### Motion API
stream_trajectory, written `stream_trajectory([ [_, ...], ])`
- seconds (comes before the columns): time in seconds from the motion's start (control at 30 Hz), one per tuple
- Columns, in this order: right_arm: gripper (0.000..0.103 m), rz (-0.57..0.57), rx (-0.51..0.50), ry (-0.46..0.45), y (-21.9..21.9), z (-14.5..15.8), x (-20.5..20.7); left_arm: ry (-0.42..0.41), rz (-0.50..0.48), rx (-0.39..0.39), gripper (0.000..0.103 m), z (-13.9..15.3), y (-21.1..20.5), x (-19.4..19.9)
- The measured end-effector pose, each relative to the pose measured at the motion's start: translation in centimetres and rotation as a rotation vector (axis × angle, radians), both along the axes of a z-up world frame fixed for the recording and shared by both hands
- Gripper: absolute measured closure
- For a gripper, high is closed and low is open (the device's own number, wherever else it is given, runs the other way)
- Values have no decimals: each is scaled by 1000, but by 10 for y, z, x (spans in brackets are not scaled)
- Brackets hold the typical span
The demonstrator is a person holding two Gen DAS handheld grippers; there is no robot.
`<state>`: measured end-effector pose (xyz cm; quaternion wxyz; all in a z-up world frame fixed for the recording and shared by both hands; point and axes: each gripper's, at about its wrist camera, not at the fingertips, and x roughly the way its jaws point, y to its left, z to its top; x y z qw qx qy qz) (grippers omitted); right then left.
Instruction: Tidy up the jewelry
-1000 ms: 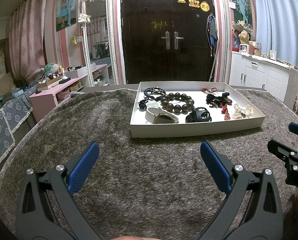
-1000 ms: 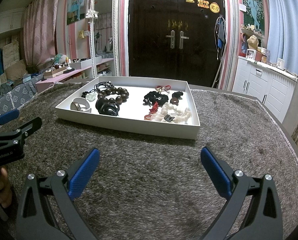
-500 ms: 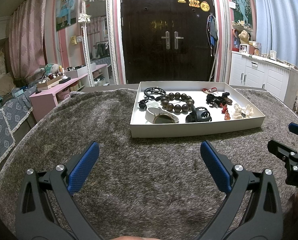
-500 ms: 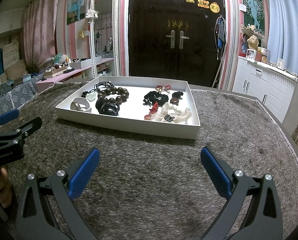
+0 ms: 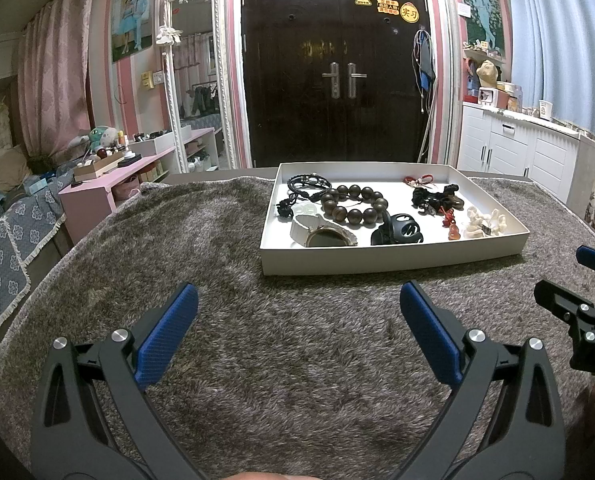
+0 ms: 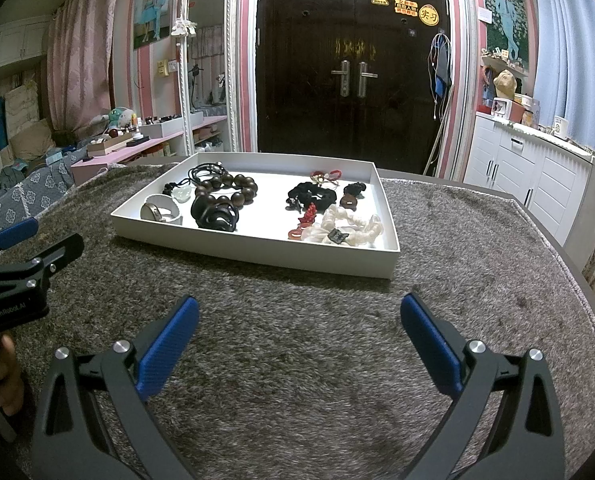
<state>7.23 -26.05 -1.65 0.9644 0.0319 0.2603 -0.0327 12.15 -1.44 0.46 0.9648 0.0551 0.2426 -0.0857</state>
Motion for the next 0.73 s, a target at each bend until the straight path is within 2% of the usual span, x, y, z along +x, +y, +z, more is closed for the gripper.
stream_trajectory([
  [0.73,2,0,0,0,0,0,0,9,30,-9,3,-1,3,0],
])
